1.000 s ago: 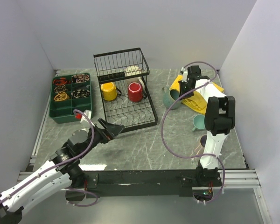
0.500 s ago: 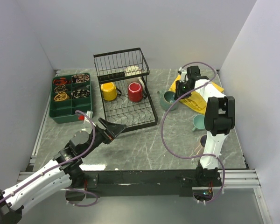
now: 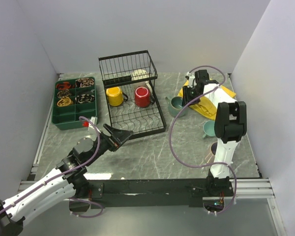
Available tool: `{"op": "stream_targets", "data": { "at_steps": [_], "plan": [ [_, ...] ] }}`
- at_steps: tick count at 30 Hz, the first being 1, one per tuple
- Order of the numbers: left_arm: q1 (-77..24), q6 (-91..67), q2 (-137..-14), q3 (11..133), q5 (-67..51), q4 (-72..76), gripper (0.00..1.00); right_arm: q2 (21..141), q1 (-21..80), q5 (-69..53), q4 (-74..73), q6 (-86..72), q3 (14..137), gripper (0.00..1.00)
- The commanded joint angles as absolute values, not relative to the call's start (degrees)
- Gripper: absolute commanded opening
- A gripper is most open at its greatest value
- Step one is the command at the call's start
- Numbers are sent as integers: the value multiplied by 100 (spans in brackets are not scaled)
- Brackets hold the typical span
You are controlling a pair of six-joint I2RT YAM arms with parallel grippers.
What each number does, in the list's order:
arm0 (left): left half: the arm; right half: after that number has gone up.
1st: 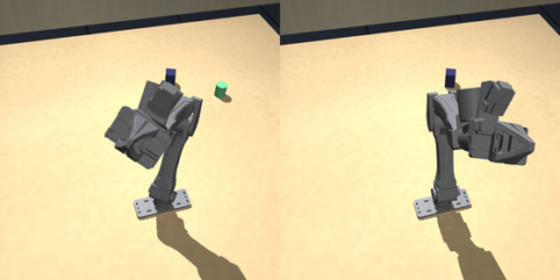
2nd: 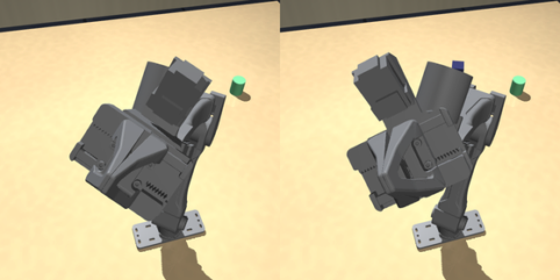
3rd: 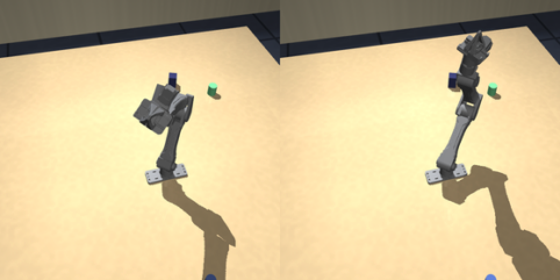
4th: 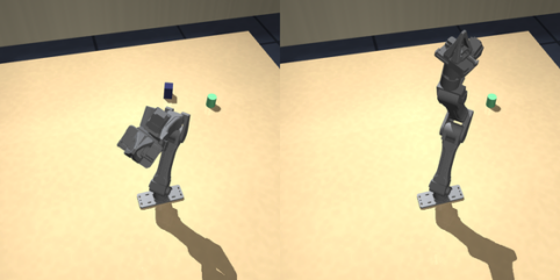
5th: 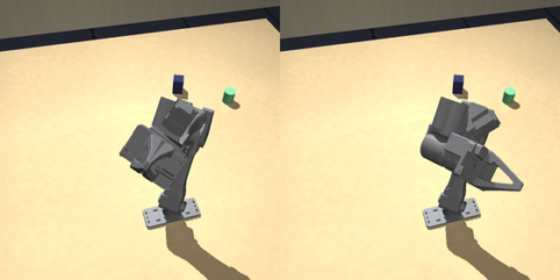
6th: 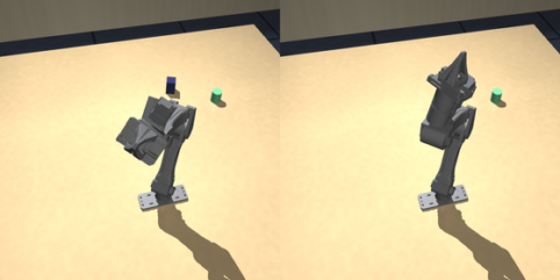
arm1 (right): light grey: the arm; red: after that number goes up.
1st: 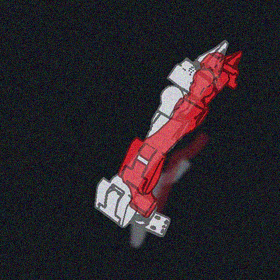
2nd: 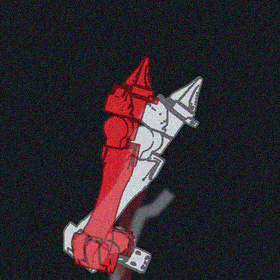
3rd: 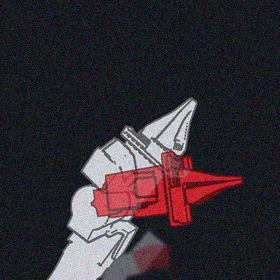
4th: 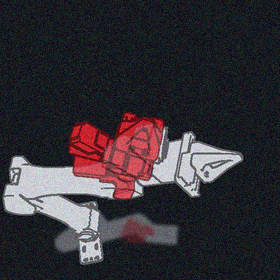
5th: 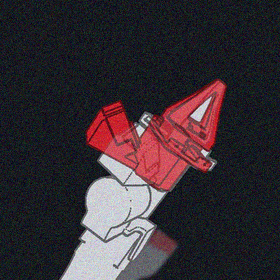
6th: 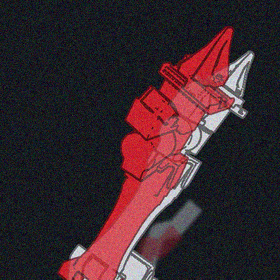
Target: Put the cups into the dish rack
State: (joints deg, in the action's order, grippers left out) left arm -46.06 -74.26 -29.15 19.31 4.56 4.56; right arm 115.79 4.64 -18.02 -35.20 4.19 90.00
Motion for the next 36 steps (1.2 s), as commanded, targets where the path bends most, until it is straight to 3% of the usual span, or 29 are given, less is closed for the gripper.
{"op": "stream_targets", "data": {
  "at_steps": [1, 3, 7, 9, 17, 26, 30, 36],
  "plan": [
    [-4605, -7488, -2944, 1995, 369, 694, 96, 11768, 580, -1644, -3726, 440, 9255, 37],
    [-4597, -7567, -2962, 1995, 413, 668, 96, 11804, 589, -1643, -3788, 439, 9308, 30],
    [-4605, -8101, -3041, 1995, 510, 581, 97, 11699, 598, -1661, -3709, 448, 9159, 4],
    [-4597, -8296, -3094, 2013, 536, 571, 98, 11436, 589, -1661, -3499, 483, 9001, 0],
    [-4421, -8420, -3726, 2495, 53, 931, 97, 9277, 554, -1600, -2068, 1133, 7744, 0],
    [-3727, -8596, -5211, 3207, -2782, 3083, 99, 7174, 606, -1503, -1090, 3460, 7479, 0],
    [-3674, -8464, -5913, 3970, -3681, 3436, 99, 6628, 615, -2038, -1152, 4262, 7787, 0],
    [-3674, -9157, -6468, 4438, -4596, 4701, 98, 5082, 1203, -2496, 341, 5186, 6523, 0]
  ]
}}
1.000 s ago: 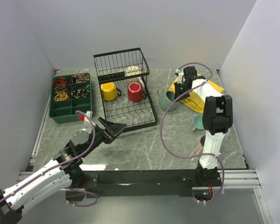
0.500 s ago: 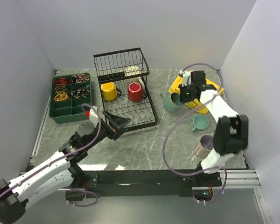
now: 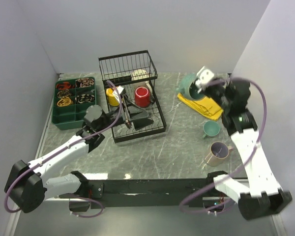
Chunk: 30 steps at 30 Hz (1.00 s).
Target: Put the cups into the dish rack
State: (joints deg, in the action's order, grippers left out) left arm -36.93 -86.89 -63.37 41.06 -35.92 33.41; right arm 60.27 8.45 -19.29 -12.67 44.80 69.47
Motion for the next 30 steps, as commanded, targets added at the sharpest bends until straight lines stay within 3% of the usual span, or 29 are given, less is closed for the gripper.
{"op": "stream_targets", "data": {
  "at_steps": [1, 9, 18, 30],
  "plan": [
    [-3674, -9202, -6477, 4438, -4623, 4807, 98, 4967, 1300, -2479, 412, 5133, 6400, 0],
    [-3683, -9536, -6565, 4377, -4895, 5229, 98, 4044, 2142, -2786, 1107, 5105, 5758, 0],
    [-3814, -9255, -6539, 4605, -4904, 4615, 97, 3946, 3383, -1996, 2162, 6343, 5045, 0],
    [-3894, -9580, -6723, 4491, -4808, 5106, 78, 4113, 4359, -1582, 3199, 7162, 4685, 0]
  ]
}}
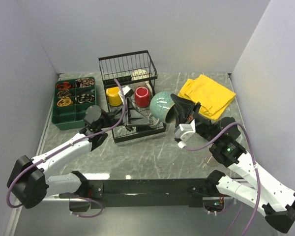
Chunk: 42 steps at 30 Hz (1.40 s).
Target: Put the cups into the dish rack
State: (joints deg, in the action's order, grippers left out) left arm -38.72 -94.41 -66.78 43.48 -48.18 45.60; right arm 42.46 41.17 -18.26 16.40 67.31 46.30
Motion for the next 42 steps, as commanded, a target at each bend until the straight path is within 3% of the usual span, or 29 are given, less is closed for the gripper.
{"op": "stream_targets", "data": {
  "at_steps": [1, 10, 17, 29, 38, 41, 42],
  "plan": [
    [-3894, -9589, -6741, 4517, -4782, 5115, 78, 4122, 4403, -1565, 3234, 7207, 4658, 0],
    [-3902, -9826, -6794, 4605, -4676, 5563, 69, 4166, 4579, -1459, 3638, 6961, 4517, 0],
    [-3972, -9923, -6917, 4737, -4807, 5782, 68, 4254, 4640, -1529, 3814, 6978, 4474, 0],
    [-4034, -10213, -6987, 4632, -5018, 6214, 53, 4386, 4693, -1679, 3964, 7189, 4395, 0],
    [-4043, -10345, -7014, 4570, -5168, 6451, 31, 4263, 4702, -1960, 3851, 7102, 4254, 0],
    [-4034, -10327, -7049, 4570, -5159, 6618, 16, 4219, 4702, -2013, 3718, 7058, 4228, 4],
    [-4034, -10266, -7040, 4588, -5194, 6609, 5, 4210, 4702, -2021, 3709, 7049, 4193, 8]
  ]
}}
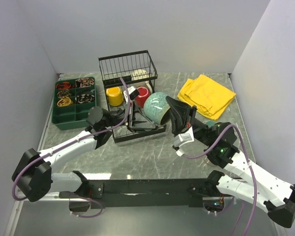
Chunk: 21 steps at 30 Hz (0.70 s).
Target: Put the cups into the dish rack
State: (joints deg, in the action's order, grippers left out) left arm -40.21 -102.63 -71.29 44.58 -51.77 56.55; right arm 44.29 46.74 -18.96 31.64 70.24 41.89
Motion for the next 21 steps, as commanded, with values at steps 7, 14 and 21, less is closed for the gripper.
{"op": "stream_targets", "data": {
  "at_steps": [7, 14, 21],
  "plan": [
    [-3780, -8475, -6417, 4790, -5089, 4479, 1, 4105, 4702, -2030, 3630, 7049, 4008, 75],
    [-3498, -7357, -5863, 4773, -4746, 3060, 1, 3920, 4702, -2057, 3350, 7216, 3683, 100],
    [-3129, -6234, -5573, 4851, -4386, 1606, 1, 3639, 4702, -1671, 2875, 7261, 3340, 100]
  ]
}}
